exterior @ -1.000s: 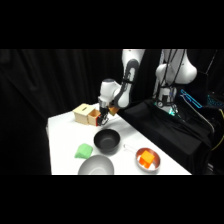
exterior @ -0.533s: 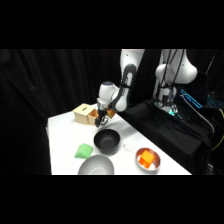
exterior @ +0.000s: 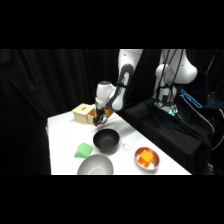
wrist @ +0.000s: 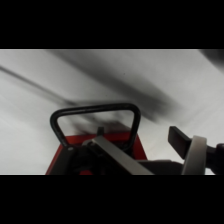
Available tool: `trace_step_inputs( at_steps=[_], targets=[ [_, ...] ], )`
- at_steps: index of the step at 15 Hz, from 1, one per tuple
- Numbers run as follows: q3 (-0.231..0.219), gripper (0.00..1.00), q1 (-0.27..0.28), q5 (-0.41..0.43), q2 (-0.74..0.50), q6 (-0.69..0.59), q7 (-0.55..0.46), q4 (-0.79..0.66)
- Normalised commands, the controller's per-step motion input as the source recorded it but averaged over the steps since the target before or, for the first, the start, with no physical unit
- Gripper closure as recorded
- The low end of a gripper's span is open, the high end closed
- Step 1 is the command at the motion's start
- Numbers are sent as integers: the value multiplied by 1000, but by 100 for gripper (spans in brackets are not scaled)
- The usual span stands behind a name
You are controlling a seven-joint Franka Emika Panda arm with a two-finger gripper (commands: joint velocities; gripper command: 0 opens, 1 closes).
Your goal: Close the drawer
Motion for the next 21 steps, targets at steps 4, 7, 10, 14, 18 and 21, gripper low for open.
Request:
trace_step_inputs(
  at_steps=[4, 7, 10, 14, 18, 21],
  targets=[
    [-115, 0, -64, -23, 56, -99, -131, 256],
    [-81, 0, -107, -60, 82, -108, -140, 317],
    [-52, 0, -124, -74, 101, -149, -142, 353],
    [-19, 0, -140, -96, 133, -213, -133, 413],
    [-24, 0, -101, -124, 126, -217, -88, 401],
    [-14, 0, -87, -134, 37, -207, -90, 309]
  ],
)
